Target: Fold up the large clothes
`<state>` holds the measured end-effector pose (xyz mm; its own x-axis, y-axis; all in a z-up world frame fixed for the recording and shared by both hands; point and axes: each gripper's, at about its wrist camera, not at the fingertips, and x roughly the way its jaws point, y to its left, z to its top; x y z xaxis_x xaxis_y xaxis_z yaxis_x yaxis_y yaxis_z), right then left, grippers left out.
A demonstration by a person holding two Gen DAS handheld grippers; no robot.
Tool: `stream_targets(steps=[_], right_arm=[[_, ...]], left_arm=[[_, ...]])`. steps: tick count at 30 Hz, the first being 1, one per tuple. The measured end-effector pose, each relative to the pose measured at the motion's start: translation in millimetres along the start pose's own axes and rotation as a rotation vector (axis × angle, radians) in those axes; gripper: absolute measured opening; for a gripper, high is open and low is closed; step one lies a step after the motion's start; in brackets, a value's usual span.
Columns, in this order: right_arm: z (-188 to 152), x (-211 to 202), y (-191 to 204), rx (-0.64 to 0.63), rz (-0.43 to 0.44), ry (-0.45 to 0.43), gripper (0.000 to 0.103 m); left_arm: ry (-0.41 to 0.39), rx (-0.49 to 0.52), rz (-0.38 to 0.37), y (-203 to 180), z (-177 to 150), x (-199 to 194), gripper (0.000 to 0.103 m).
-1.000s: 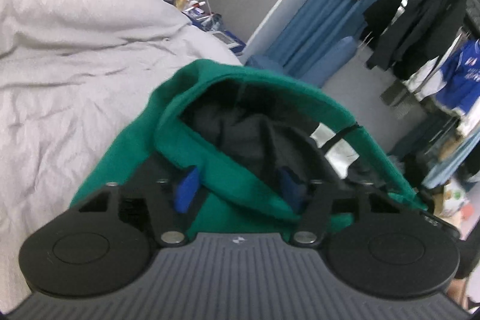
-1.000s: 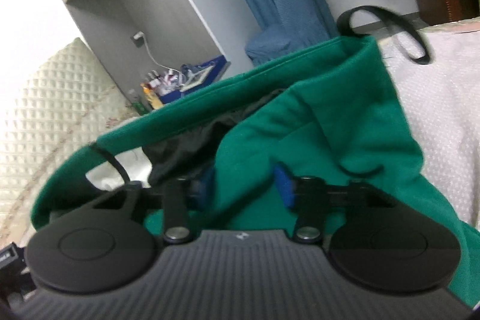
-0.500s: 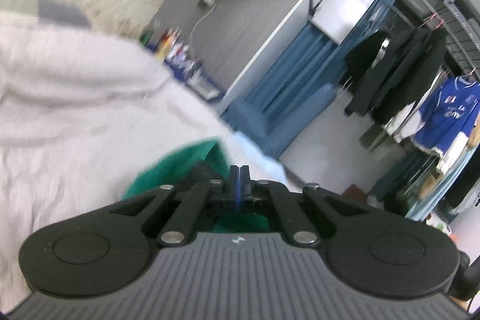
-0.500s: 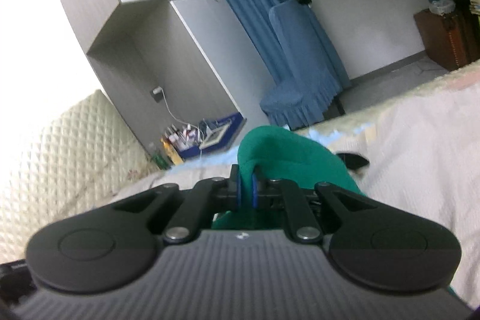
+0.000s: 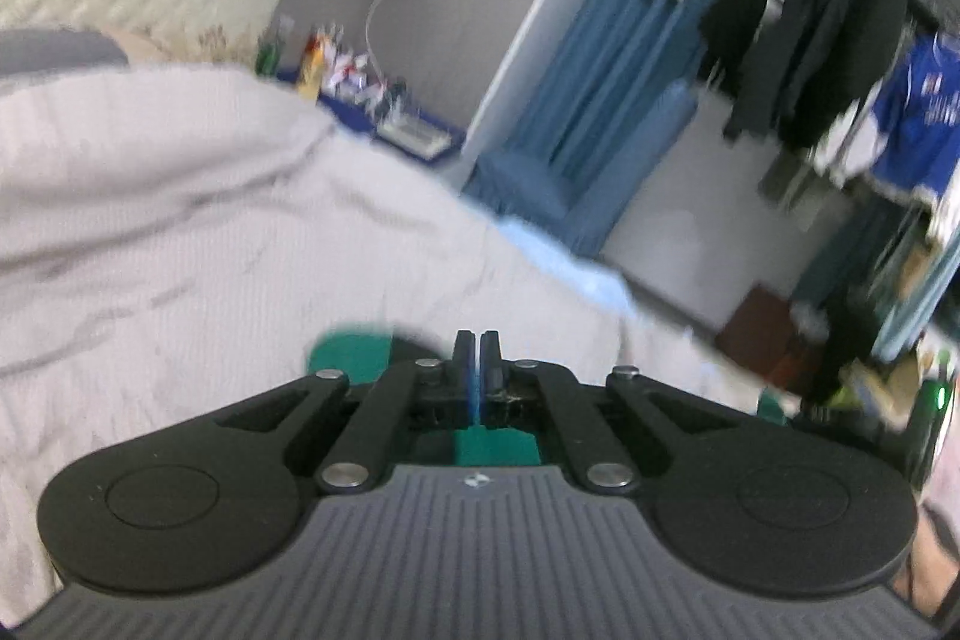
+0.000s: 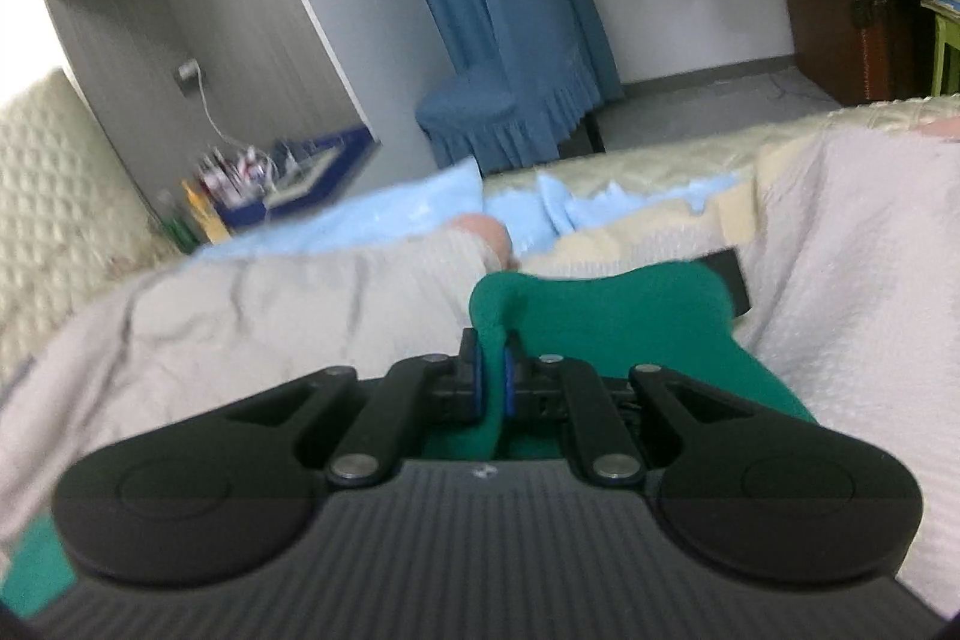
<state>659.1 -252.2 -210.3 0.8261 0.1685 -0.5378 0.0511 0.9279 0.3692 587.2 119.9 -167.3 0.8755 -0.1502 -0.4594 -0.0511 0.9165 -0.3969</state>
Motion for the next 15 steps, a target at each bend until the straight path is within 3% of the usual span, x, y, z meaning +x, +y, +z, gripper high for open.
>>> stream_targets(steps=[5, 11, 13, 15], right_arm=[[-1.0, 17.2, -2.4, 0.014, -0.001, 0.054, 0.012], [-4.2, -12.2, 2.8, -0.023, 0.024, 0.03, 0.018], [-6.1, -31.4, 4.1, -0.02, 0.028, 0.009, 0.026], [-10.1, -54.1, 3.1, 0.018, 0.054, -0.002, 0.039]], left_arm=[[0.131, 0.071, 0.066, 1.1, -26.8, 35.6, 0.0], [0.112, 0.089, 0.048, 0.4, -35.0, 14.1, 0.001], [0.108, 0.089, 0.033, -3.7, -37.7, -2.5, 0.008], [0.092, 0.095, 0.027, -9.0, -42.9, -22.6, 0.034]])
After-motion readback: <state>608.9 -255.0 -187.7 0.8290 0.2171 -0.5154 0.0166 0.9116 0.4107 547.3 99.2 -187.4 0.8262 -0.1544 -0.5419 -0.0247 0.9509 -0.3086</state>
